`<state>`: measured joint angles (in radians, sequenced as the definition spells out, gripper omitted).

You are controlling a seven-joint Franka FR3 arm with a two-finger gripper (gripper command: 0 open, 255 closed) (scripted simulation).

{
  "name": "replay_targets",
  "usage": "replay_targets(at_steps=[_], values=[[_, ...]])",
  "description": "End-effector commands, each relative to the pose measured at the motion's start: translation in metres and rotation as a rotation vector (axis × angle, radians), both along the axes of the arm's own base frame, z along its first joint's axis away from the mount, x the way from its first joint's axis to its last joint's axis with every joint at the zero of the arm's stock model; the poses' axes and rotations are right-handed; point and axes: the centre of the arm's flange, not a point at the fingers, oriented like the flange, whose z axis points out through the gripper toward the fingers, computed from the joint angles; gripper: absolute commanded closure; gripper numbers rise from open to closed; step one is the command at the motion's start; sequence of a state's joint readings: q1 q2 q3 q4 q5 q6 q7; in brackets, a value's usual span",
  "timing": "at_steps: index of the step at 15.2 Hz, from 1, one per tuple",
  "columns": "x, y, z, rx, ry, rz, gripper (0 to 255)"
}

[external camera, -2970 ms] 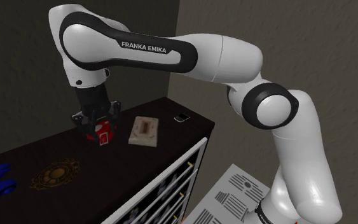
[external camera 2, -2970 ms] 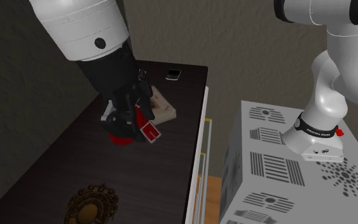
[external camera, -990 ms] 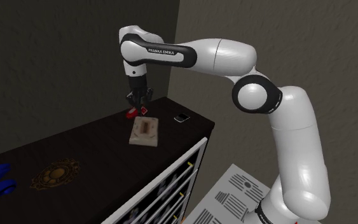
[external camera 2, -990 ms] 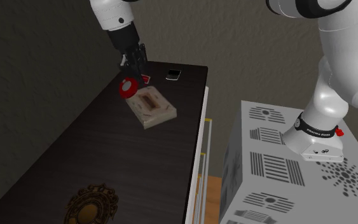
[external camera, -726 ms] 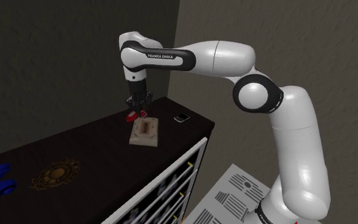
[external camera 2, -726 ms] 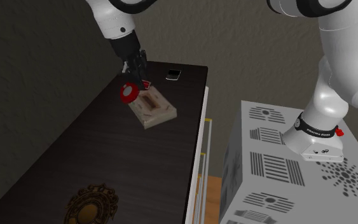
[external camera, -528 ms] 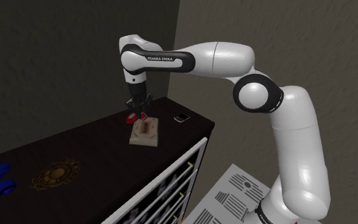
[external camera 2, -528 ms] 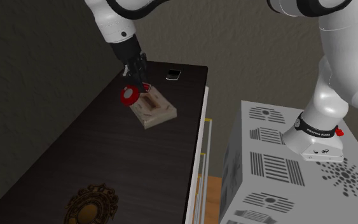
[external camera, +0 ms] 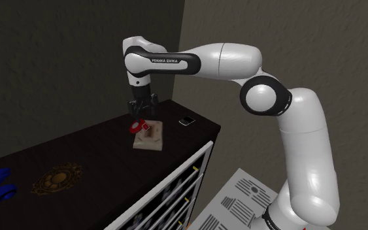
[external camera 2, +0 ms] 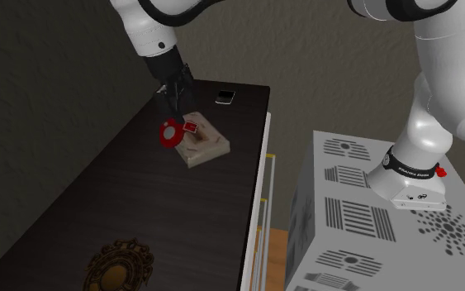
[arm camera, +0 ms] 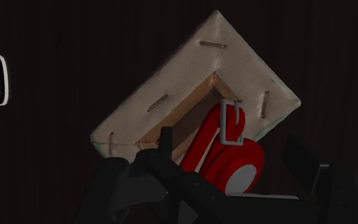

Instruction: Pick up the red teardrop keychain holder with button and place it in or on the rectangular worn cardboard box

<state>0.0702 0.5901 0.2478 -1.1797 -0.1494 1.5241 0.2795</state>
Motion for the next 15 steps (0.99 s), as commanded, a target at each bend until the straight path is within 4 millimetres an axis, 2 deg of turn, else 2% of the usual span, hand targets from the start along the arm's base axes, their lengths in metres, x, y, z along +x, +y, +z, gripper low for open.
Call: replay_targets(at_steps=[1,3,7,15], values=[[0.0,0.0,0.0,0.0,0.0,0.0,0],[0.0,0.0,0.0,0.0,0.0,0.0,0],[0.011,0.004,0.049,0.0,0.0,0.0,0],[0.011,0.004,0.049,0.0,0.0,0.0,0]])
